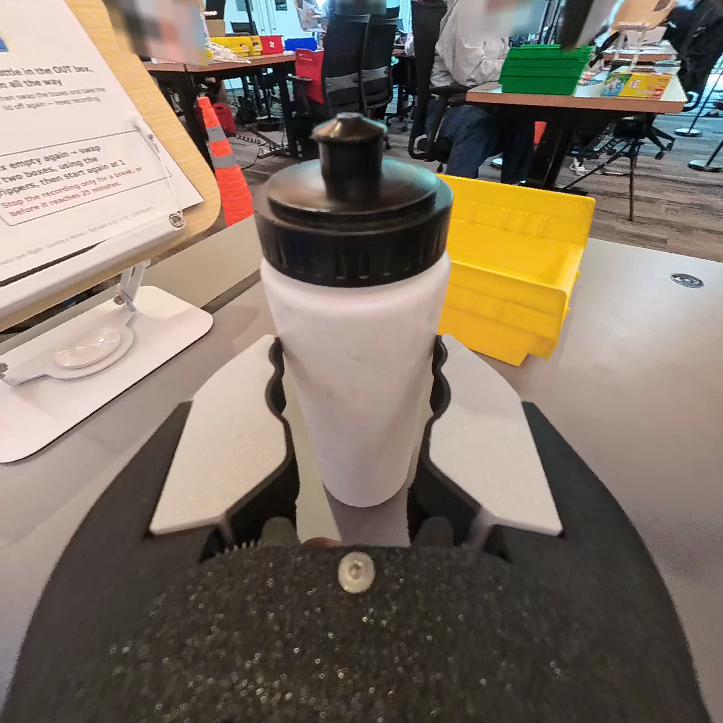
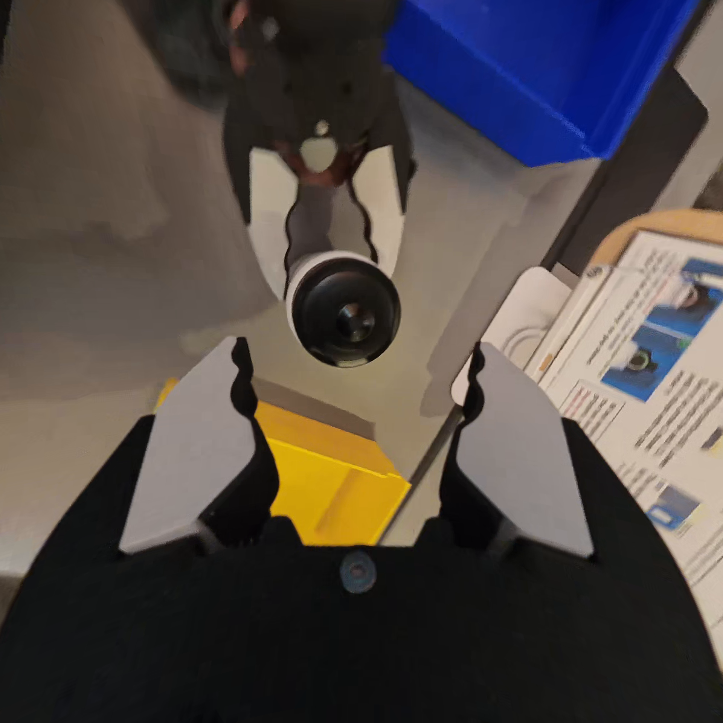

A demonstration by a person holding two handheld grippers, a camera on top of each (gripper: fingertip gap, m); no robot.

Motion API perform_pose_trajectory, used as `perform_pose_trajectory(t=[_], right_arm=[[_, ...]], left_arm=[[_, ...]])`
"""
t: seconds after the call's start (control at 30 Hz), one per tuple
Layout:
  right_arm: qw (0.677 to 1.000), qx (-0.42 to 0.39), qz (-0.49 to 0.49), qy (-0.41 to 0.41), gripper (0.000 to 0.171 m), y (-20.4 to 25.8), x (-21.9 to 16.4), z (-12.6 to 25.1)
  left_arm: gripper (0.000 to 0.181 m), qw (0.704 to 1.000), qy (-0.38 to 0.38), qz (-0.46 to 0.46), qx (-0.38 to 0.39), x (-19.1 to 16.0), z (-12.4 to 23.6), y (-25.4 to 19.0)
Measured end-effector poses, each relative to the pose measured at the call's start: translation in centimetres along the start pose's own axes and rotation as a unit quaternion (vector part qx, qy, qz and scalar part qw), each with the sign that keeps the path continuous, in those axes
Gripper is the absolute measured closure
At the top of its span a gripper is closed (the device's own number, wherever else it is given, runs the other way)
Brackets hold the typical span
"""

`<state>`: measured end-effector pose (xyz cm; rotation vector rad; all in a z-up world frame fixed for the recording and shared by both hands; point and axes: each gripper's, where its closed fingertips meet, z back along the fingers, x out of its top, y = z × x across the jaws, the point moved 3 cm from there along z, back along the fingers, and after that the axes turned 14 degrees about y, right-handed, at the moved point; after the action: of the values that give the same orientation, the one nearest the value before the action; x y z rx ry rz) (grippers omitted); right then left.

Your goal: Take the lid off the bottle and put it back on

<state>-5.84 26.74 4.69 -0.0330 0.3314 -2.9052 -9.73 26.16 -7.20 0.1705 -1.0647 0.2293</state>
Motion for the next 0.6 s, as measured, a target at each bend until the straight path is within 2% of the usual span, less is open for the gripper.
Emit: perform_pose_trajectory(t=[0.13,0.27,0.5,0.6], right_arm=[[0.988,0.001,0.148,0.052,0.069,1.5,-0.5,-2.0],[0.965,-0.012,0.261,0.041,0.078,1.7,0.3,-2.7],[0.946,0.035,0.322,0.018,0.08,0.8,0.6,-4.3],[0.938,0.069,0.339,-0.01,0.102,1.0,0.9,-4.4]], left_arm=[[0.108,1.0,0.004,-0.007,-0.022,0.0,0.0,-0.1],[0.109,0.998,0.004,-0.018,-0.052,0.0,-0.1,-0.2],[0.109,0.997,0.005,-0.022,-0.079,-0.1,-0.1,-0.2],[0.109,0.996,0.004,-0.019,-0.092,-0.1,-0.1,-0.3]])
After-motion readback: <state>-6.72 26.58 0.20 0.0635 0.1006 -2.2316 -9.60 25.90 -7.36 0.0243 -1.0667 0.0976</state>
